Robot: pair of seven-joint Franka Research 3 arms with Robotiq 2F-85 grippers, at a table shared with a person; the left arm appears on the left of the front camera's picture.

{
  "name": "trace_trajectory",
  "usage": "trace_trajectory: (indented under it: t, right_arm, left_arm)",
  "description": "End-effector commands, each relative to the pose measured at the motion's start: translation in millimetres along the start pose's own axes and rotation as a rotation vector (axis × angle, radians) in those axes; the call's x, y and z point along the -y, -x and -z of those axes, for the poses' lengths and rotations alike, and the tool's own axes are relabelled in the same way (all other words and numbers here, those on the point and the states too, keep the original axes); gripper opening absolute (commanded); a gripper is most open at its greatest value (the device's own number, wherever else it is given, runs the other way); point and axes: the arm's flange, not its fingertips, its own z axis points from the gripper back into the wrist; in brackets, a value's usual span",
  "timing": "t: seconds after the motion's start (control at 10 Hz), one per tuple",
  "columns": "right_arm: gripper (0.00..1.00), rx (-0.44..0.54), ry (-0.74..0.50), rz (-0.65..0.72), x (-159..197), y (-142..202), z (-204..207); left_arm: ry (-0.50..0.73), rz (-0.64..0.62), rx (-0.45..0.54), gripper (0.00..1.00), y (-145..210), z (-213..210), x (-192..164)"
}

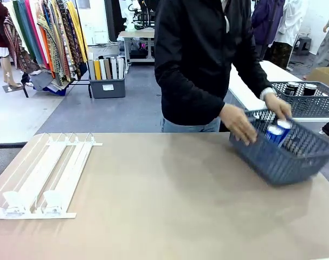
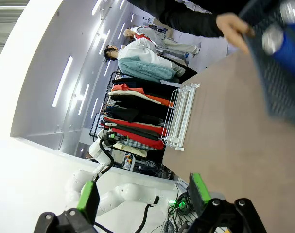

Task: Retrieve and store the cans from the dispenser.
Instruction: Pick up one can from the Automatic Can Dispenser and place it in the middle of the table.

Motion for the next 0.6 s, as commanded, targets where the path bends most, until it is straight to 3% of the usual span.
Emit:
trace_trajectory:
  t: [0.0,0.5]
  right_arm:
    - [1.00,0.003,-0.010,-0.025,-2.3,-2.2,-0.2]
    - [1.00,0.003,-0.010,-0.025,-2.3,-2.2,-0.2]
  left_arm:
    - [0.020,0.015,0.008,1.00,-0.5,0.3,0.9]
    - [0.020,0.015,0.008,1.00,-0.5,0.3,0.9]
